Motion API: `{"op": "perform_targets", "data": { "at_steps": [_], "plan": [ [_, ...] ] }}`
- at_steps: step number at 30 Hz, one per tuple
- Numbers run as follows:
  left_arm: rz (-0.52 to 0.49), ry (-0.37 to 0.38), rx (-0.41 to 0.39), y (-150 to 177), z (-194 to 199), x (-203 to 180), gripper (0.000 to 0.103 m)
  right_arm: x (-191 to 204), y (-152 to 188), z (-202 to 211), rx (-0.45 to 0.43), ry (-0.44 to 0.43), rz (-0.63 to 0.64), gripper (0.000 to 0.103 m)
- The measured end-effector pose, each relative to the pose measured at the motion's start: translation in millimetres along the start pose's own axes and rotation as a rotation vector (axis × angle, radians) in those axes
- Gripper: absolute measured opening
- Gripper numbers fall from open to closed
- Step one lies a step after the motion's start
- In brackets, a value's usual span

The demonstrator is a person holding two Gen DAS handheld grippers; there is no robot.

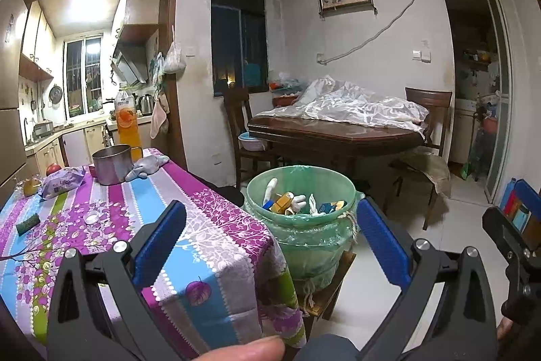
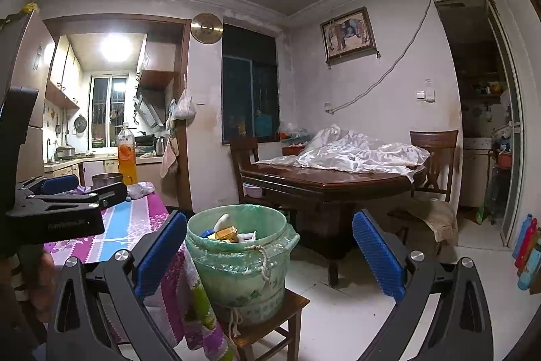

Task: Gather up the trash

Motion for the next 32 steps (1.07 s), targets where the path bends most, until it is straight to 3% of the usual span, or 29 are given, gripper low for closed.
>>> {"op": "perform_targets", "data": {
  "at_steps": [32],
  "plan": [
    [-0.022,0.007,0.065,8.5,-14.6,-8.7,0.097,4.0,10.2,-28.5,0.064,-0.018,0.021,0.098]
  ]
}}
Point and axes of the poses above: each gripper's, at about its wrist camera, not at the fingertips, and z roughly against the way its jaws point, x to its left, y to its underside, the point moved 7 cm from there along -z, roughly the way its jaws point, and after that the axes turned 10 degrees about y, right-handed, at the moved point
